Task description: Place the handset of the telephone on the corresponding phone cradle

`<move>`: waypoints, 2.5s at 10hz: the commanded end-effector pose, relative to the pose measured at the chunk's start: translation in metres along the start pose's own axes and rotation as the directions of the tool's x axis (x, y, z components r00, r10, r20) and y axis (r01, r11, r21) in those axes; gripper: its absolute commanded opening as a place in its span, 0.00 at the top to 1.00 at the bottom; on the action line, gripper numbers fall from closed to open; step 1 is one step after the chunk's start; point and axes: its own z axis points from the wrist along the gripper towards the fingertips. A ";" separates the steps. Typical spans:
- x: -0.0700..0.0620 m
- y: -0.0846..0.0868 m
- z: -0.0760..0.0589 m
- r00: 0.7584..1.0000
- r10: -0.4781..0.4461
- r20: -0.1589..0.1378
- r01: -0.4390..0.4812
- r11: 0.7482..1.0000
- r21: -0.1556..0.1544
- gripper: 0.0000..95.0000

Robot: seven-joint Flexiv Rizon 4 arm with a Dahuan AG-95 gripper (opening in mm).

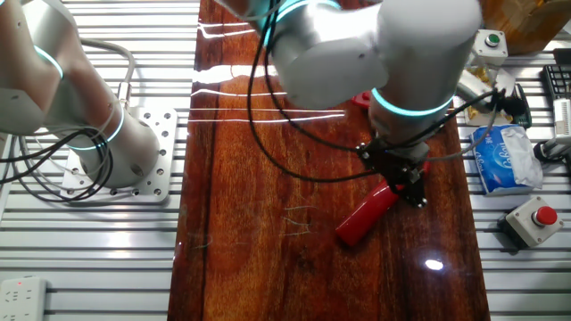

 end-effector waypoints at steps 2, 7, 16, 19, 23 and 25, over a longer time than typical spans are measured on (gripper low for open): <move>0.001 0.000 0.001 1.000 -0.011 -0.003 0.011 1.000 -0.007 0.00; 0.002 0.000 0.011 0.998 -0.058 0.027 0.058 0.998 -0.023 0.00; -0.002 0.000 0.057 0.995 -0.050 0.090 0.054 0.998 -0.044 0.00; -0.003 0.000 0.063 0.994 -0.043 0.099 0.048 0.998 -0.048 0.00; -0.003 0.001 0.069 0.995 -0.019 0.100 0.024 0.999 -0.046 0.80; -0.003 0.001 0.069 0.995 -0.011 0.100 0.015 0.999 -0.046 1.00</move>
